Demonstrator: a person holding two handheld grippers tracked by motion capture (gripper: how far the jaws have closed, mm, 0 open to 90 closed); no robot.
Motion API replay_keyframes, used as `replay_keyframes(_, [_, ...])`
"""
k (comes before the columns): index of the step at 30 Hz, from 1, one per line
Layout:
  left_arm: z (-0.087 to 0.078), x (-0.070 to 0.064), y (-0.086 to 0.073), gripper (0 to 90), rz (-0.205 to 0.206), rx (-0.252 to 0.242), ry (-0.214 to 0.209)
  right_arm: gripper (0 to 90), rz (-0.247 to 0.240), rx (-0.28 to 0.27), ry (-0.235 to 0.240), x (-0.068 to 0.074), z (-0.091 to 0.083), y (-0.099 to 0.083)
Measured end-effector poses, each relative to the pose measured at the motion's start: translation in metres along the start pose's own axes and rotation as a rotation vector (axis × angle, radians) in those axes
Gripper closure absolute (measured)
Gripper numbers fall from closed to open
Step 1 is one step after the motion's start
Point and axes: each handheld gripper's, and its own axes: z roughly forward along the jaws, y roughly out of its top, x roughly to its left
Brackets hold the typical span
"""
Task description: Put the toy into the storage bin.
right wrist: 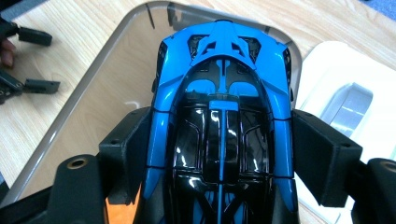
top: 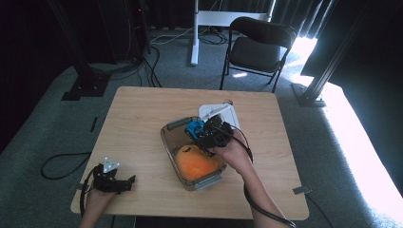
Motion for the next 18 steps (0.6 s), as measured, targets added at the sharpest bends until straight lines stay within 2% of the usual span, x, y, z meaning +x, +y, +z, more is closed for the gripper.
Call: replay_keyframes(18, [0.0,0.0,0.0,0.2,0.0,0.0,0.0,26.2,0.006,0.054,-0.002,0.011,0.027,0.001])
